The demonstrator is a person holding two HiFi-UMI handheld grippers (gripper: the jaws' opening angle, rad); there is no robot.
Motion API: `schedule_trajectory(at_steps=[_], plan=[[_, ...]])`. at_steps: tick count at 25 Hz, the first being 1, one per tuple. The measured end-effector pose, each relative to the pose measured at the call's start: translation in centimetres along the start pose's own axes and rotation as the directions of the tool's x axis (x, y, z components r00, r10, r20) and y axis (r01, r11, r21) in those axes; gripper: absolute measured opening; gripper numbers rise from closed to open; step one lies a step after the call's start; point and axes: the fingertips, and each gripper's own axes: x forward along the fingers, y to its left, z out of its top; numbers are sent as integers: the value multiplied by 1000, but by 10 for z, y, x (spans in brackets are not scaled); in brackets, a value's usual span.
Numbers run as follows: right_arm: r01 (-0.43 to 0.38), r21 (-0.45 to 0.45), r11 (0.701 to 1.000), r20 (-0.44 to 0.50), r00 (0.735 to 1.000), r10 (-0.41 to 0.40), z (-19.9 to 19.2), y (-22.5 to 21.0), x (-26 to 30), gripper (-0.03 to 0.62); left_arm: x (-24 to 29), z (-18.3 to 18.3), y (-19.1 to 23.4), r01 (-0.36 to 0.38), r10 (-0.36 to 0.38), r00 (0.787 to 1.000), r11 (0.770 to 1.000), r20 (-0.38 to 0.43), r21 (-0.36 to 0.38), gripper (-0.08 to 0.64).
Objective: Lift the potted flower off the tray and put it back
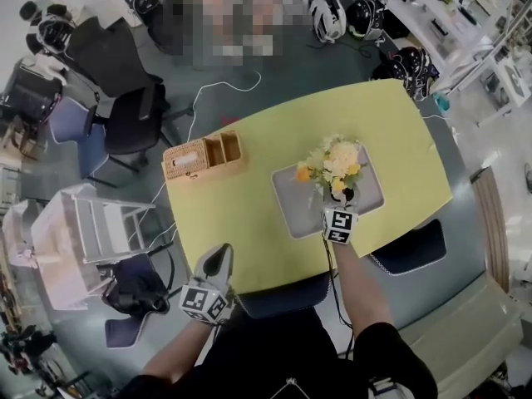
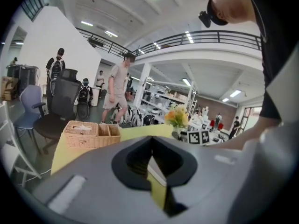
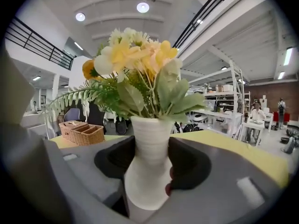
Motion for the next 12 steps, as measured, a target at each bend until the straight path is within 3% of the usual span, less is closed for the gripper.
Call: schedule_trajectory(at_steps=[6, 12], plan=[[6, 23, 1000, -1, 1000, -6, 0, 3, -4, 221, -7, -1, 8, 5, -5, 1000, 1000, -8, 1, 6], [12, 46, 999, 40, 999, -13, 25, 12, -22, 219, -19, 0, 20, 14, -14, 1000, 1000, 10, 0, 6]])
